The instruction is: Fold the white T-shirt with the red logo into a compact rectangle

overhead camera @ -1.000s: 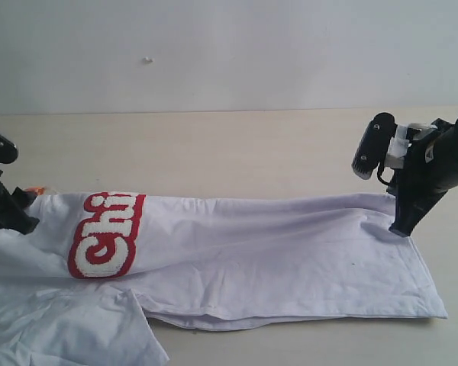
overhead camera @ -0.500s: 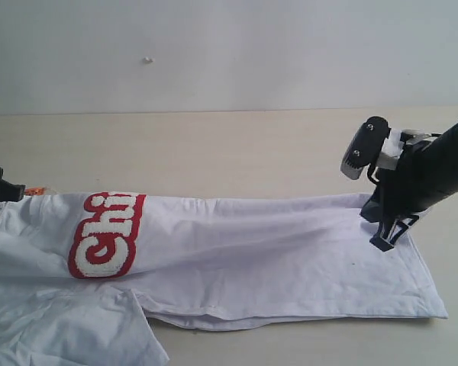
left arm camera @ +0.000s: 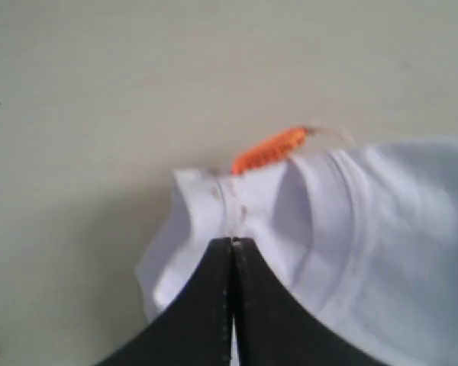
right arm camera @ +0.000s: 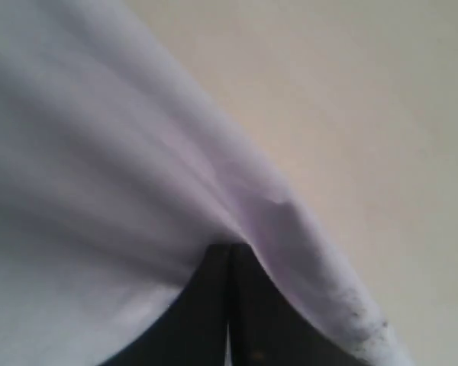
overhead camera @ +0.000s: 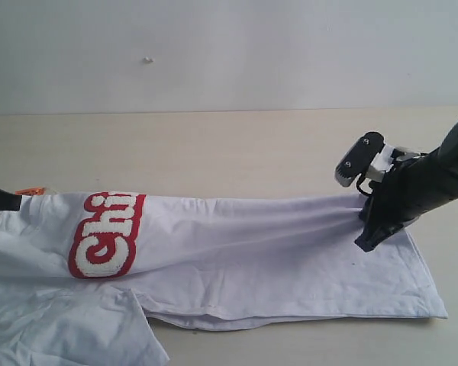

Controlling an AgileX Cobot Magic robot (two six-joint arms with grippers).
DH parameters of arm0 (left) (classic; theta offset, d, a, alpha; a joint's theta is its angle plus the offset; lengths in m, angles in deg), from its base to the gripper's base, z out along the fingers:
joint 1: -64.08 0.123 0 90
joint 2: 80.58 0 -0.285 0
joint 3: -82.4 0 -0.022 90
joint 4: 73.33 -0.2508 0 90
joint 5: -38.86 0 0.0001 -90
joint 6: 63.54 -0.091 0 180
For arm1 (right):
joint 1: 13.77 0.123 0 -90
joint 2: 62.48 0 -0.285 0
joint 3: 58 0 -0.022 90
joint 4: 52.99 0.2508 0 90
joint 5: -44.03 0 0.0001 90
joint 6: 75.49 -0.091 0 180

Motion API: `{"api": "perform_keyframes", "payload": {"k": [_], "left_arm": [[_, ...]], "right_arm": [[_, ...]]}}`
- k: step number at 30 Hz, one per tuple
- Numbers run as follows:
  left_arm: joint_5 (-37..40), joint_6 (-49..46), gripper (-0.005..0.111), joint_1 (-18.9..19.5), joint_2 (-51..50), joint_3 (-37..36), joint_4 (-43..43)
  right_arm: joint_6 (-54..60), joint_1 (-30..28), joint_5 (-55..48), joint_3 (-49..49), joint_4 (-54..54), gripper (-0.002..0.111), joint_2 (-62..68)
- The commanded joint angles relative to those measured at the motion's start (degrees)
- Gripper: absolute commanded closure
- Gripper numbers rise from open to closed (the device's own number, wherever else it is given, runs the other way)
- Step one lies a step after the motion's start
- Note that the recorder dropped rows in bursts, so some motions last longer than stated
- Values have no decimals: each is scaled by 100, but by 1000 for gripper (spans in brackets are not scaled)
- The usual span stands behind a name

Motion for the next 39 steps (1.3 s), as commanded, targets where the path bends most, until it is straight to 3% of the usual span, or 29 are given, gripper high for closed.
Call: {"api": "perform_keyframes", "payload": {"k": [1, 5, 12, 17, 24, 27, 30, 34, 39], "left_arm": [[1208, -281, 106, 0, 216, 9, -117], [2168, -1027, 98, 0, 639, 20, -117], [3719, -994, 48, 6, 1600, 20, -70], [4840, -423, 48, 6, 1882, -151, 254], [5342, 275, 48, 6, 1880, -759, 481], [5899, 1182, 48, 6, 1880, -771, 64], [5743, 1452, 47, 6, 1855, -977, 60], [5851, 889, 49, 6, 1629, -1014, 746], [5933, 730, 68, 6, 1009, -995, 857]], "right_arm": [[-36, -4, 794, -34, -5, 108, 54], [-36, -4, 952, -34, -5, 108, 29], [-177, 9, 930, -34, -5, 108, -113], [-674, 9, 620, -34, -5, 108, -349], [-674, 9, 241, -34, -5, 108, -628], [-674, 9, 58, -34, -5, 108, -689], [-674, 9, -13, -34, -5, 108, -703], [-674, 9, -52, -34, -5, 108, -703], [-674, 9, -52, -34, -5, 108, -703]]}}
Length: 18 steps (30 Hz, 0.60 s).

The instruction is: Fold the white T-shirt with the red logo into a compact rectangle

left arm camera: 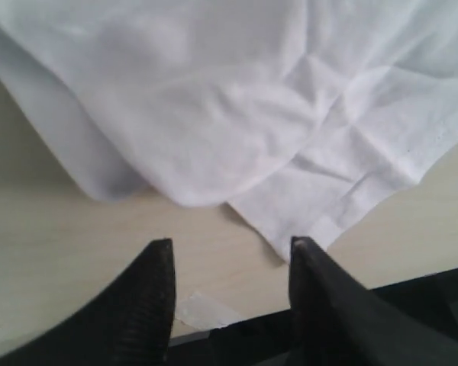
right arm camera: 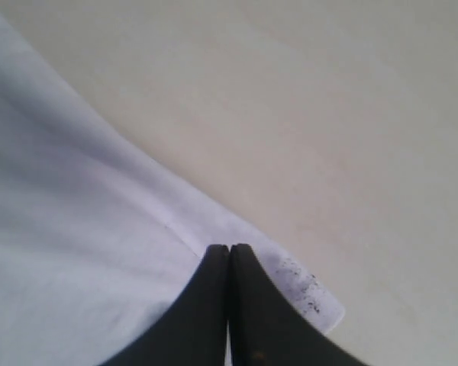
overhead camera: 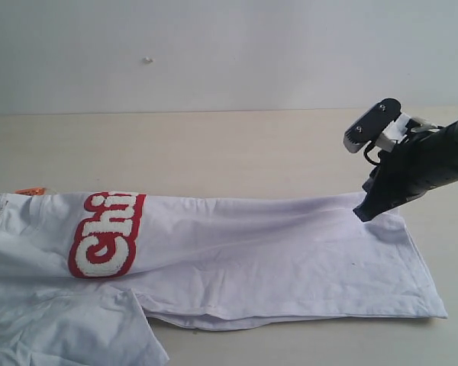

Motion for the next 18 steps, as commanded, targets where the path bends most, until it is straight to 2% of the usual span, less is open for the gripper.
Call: {"api": "perform_keyframes", "payload": {"k": [1, 7, 11, 13, 16, 18], "left_arm": [[30, -278, 68, 6, -523, -13, 241], [-170, -731, 47, 6, -1045, -13, 831], [-343, -731, 48, 6, -1273, -13, 832], [-443, -731, 52, 6, -1326, -13, 872], [-443, -1036, 69, 6, -1281, 0, 795], [-455, -1181, 76, 0, -1136, 0, 730]], "right_arm": [[-2, 9, -19, -34, -5, 108, -46], [-2, 9, -19, -34, -5, 108, -46], [-2, 9, -20, -34, 59, 108, -46], [-2, 9, -20, -34, 59, 108, -46], [13, 9, -20, -34, 57, 108, -101], [102, 9, -20, -34, 57, 108, -137]]}}
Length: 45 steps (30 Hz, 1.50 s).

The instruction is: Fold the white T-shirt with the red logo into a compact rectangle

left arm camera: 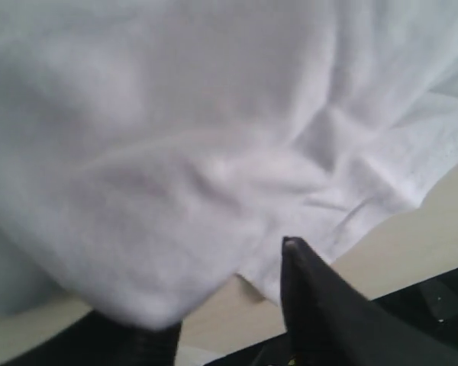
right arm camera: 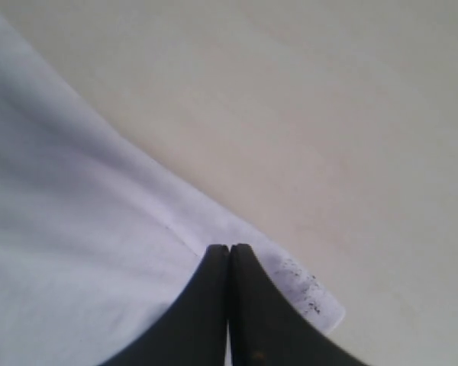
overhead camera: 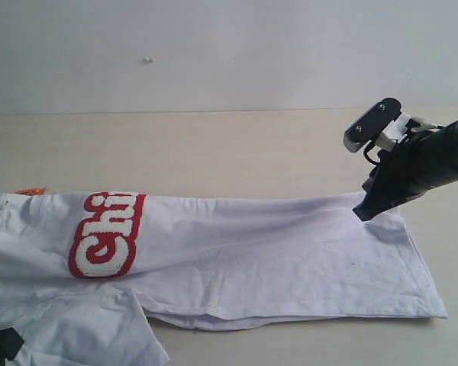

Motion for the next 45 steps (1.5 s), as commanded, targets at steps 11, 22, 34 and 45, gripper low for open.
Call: {"api": "perform_keyframes", "payload": {"k": [11, 22, 34, 45], "left_arm": [[-90, -472, 54, -111, 2146, -96, -54], [-38, 341, 62, -1986, 3347, -142, -2466], [234, -2448, 58, -2543, 3987, -130, -1975], [-266, -3269, 55, -2934, 2830, -130, -1732]], "right_arm": [[186, 9, -123, -34, 45, 108, -150], [186, 9, -225, -34, 84, 108, -150], [186, 9, -248, -34, 84, 108, -150], [186, 9, -269, -34, 84, 108, -150]]}}
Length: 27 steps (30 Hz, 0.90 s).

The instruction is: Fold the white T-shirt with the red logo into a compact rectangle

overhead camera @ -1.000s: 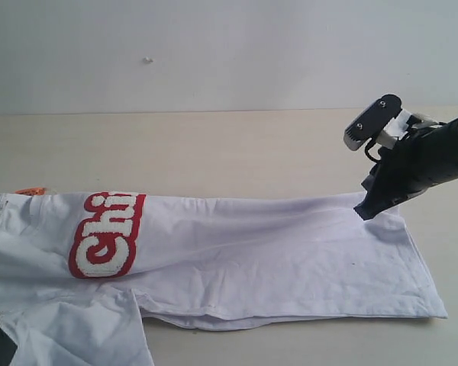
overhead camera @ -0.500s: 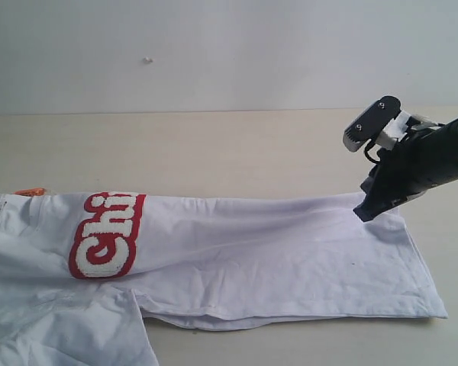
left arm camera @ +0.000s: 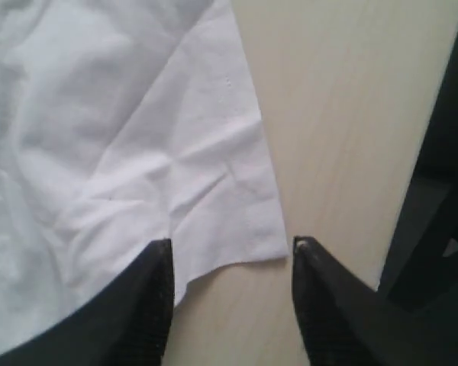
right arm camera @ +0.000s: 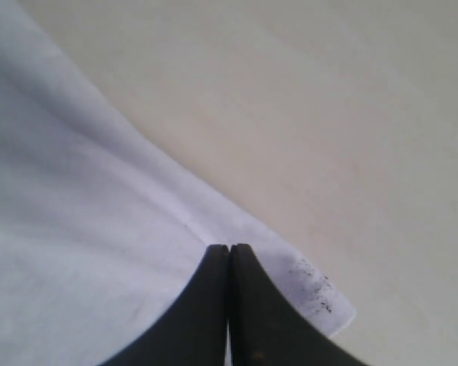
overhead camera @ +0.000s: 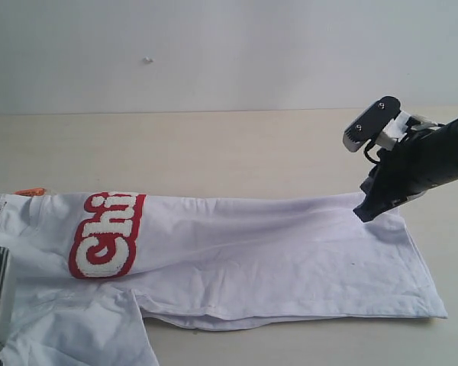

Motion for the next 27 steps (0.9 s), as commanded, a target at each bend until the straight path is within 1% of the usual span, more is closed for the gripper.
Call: {"api": "perform_keyframes", "payload": {"k": [1, 3, 5, 8, 11, 14, 17, 21, 24, 25, 27], "left_arm": [[-406, -90, 51, -52, -712, 39, 125], [-604, -90, 40, -52, -1042, 39, 189], [-682, -107, 36, -79, -1327, 39, 221], [-870, -482, 41, -271, -1629, 39, 243], [-1324, -677, 46, -537, -1893, 39, 271], [-1568, -677, 46, -728, -2167, 39, 279], [-1697, -677, 46, -745, -2454, 39, 279], [-2098, -514, 46, -745, -2706, 39, 296], [-2138, -484, 46, -745, -2861, 39, 296], [-2138, -484, 47, -745, -2910, 39, 296], [-2150, -484, 51, -745, -2939, 39, 296]], "right_arm": [[43, 9, -37, -34, 17, 108, -50], [43, 9, -37, -34, 17, 108, -50], [43, 9, -37, -34, 17, 108, -50], [43, 9, -26, -34, 17, 108, -50], [43, 9, -26, -34, 17, 108, -50], [43, 9, -36, -34, 17, 108, -50], [43, 9, -46, -34, 17, 108, -50], [43, 9, -46, -34, 17, 108, -50], [43, 9, -46, -34, 17, 108, -50], [43, 9, -46, -34, 17, 108, -50], [43, 9, -46, -34, 17, 108, -50]]}}
